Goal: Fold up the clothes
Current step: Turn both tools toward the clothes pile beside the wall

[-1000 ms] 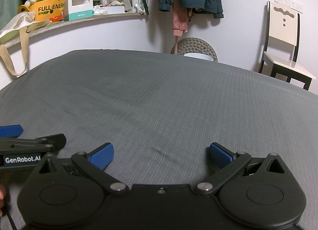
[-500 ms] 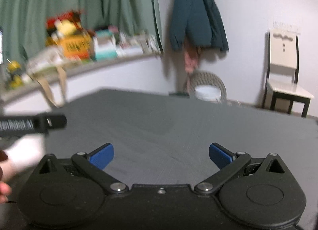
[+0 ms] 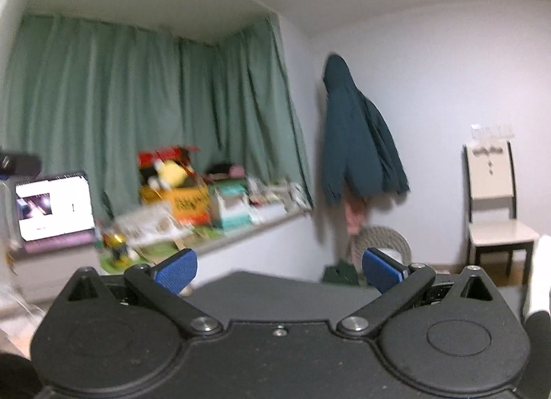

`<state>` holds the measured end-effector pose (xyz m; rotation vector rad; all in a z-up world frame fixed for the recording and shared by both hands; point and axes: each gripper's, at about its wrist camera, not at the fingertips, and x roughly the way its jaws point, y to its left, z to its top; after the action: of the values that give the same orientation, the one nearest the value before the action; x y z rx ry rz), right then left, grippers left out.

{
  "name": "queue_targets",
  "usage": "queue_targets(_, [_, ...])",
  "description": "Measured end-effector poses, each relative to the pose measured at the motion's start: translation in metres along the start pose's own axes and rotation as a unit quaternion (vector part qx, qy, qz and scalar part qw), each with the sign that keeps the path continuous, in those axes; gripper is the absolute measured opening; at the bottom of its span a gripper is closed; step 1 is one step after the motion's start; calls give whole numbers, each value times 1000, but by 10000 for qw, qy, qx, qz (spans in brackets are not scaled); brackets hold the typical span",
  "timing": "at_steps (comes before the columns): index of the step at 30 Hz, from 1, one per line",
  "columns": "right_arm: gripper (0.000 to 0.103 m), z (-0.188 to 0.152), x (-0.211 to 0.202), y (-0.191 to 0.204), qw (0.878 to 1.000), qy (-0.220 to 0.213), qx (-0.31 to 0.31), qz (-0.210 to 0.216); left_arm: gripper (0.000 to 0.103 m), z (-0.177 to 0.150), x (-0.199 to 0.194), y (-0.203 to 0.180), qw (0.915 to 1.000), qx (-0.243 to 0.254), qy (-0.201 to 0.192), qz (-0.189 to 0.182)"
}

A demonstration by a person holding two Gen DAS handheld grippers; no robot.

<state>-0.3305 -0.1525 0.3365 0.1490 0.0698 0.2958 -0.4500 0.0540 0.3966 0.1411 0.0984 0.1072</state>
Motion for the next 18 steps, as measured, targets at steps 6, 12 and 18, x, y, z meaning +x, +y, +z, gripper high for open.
queue_targets(6, [103,49,-42,16,9955,-445,391,738,103,19,-93,90,9942,-136,-478,957])
queue_targets(12, [103,71,-53,49,9954,-390,-123,863,103,-25,-125,177,9762,-891,-509,1910])
queue_targets(18, [103,71,-40,80,9942,-289,-622,825,103,-85,-88,238,9477,-1644,278,2722])
